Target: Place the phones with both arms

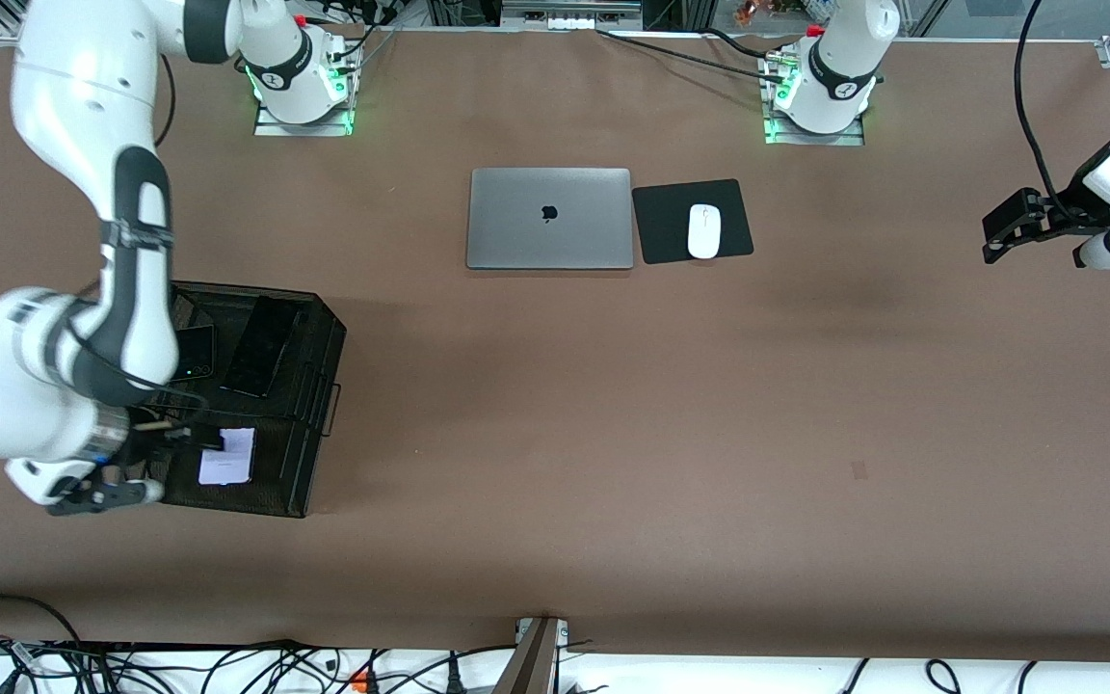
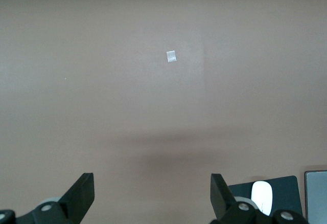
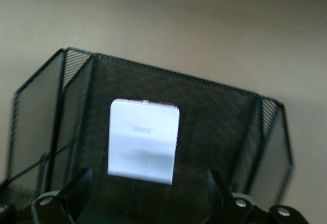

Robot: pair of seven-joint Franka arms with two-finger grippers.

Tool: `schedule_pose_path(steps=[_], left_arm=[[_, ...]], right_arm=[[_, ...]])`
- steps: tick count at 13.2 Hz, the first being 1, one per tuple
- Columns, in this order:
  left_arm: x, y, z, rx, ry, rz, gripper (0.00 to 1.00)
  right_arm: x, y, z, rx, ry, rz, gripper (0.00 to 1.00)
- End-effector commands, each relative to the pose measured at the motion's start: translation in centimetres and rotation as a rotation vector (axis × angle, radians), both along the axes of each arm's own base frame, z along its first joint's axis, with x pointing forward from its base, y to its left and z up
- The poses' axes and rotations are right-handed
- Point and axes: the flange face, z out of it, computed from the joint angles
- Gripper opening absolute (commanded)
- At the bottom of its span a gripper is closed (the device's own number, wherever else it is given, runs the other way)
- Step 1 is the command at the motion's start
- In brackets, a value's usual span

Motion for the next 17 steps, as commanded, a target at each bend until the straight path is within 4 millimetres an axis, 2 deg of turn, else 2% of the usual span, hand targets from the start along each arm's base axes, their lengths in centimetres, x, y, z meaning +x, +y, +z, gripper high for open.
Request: schedule_pose_path(steps=[1, 3, 4, 6, 9, 12, 14, 17], left_arm=[[-0.1, -0.6, 0.7, -0.007, 0.006, -0.022, 1.00], [-0.1, -0.6, 0.7, -0.007, 0.006, -0.023, 1.00], [-0.1, -0.6, 0.7, -0.007, 0.006, -0.023, 1.00], [-0.1, -0.6, 0.7, -0.007, 0.006, -0.023, 1.00], [-0.1, -0.6, 0.7, -0.007, 0.006, -0.023, 1.00], [-0.1, -0.6, 0.7, -0.007, 0.006, -0.023, 1.00], [-0.1, -0.6, 0.6, -0.005, 0.007, -0.023, 1.00], [-0.1, -0.6, 0.6, -0.005, 0.009, -0.023, 1.00]], right_arm=[[-1.8, 1.8, 6.4, -0.035, 0.005, 0.048, 1.00], [-3.1, 2.6, 9.2, -0.048, 0.023, 0.060, 1.00], [-4.1, 2.3, 10.7, -0.062, 0.033, 0.009, 1.00], [-6.9, 4.0, 12.8, -0.089, 0.063, -0.015, 1.00], [-11.5, 3.5, 16.1, -0.115, 0.065, -0.080, 1.00], [-15.9, 1.6, 20.3, -0.139, 0.034, -0.141, 1.00], [-17.2, 0.2, 22.3, -0.141, 0.048, -0.167, 1.00], [-17.6, -0.4, 24.4, -0.140, 0.030, -0.160, 1.00]])
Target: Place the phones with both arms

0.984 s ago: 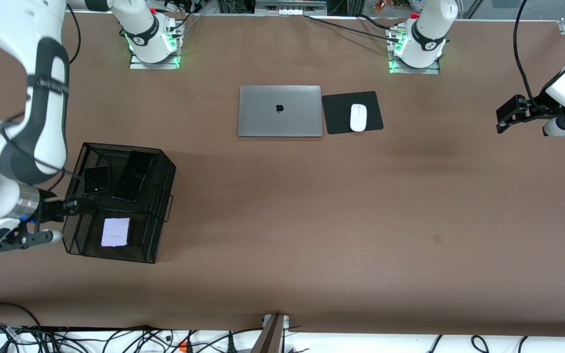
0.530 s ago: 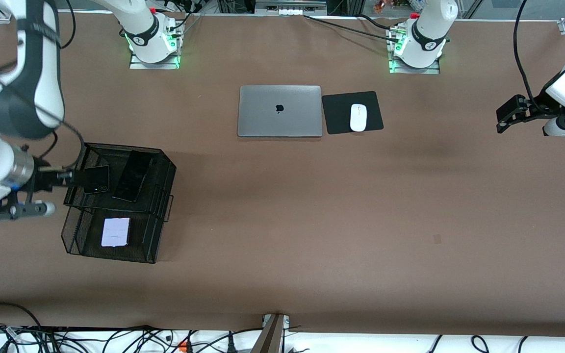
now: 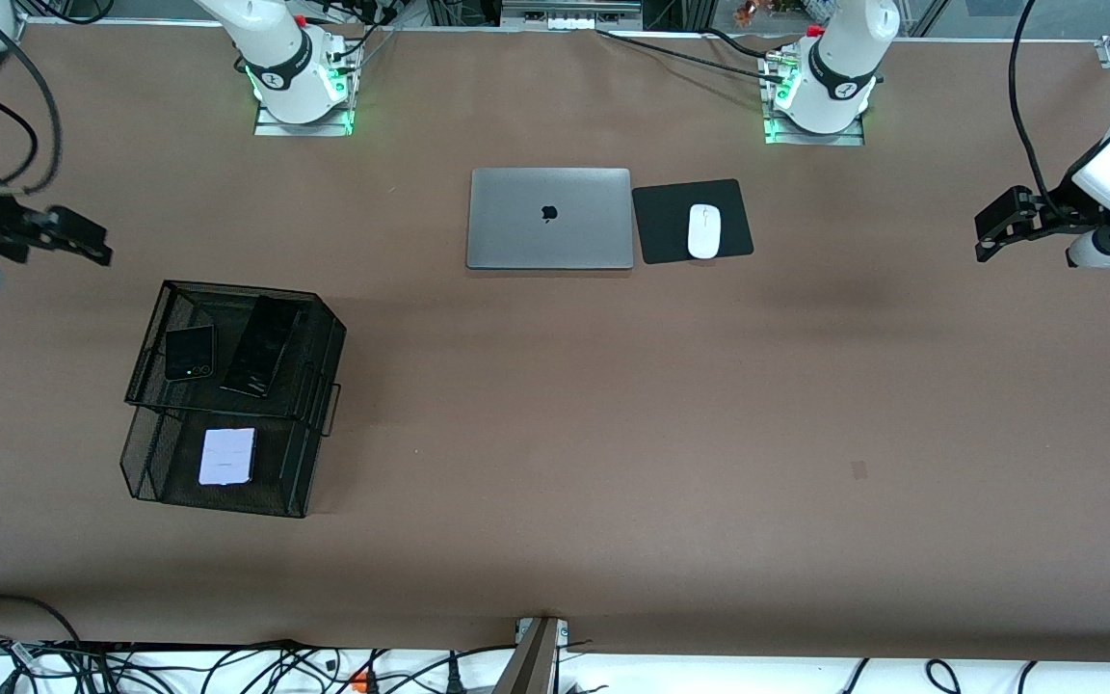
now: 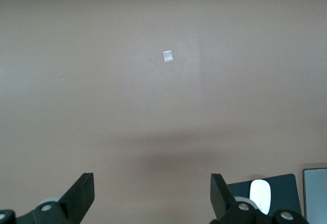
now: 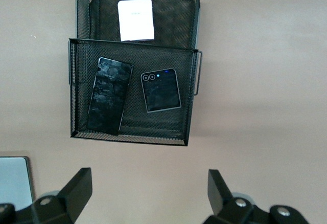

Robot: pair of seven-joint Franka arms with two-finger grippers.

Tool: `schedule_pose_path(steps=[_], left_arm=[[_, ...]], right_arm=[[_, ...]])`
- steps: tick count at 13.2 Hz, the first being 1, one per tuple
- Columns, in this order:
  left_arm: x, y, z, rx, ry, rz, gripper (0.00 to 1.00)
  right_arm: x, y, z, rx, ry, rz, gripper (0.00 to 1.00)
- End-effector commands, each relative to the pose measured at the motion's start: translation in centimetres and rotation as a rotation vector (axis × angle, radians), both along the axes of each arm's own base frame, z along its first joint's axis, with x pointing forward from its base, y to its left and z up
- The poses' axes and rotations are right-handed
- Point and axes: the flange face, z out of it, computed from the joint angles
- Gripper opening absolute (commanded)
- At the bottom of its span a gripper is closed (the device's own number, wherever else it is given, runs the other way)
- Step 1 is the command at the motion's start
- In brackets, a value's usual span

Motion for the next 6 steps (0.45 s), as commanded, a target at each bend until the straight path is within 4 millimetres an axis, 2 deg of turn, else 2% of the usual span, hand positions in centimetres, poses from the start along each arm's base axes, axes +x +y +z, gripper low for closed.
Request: schedule_pose_path(steps=[1, 6], left_arm=[[-0.10, -0.10, 0.58, -0.005, 0.007, -0.016, 1.00], [-0.10, -0.10, 0.58, -0.005, 0.007, -0.017, 1.00]], right_arm=[[-0.66, -0.13, 0.46, -0.018, 0.023, -0.003, 1.00], [-0.75, -0.01, 0.21, -0.015, 0.036, -0.017, 1.00]])
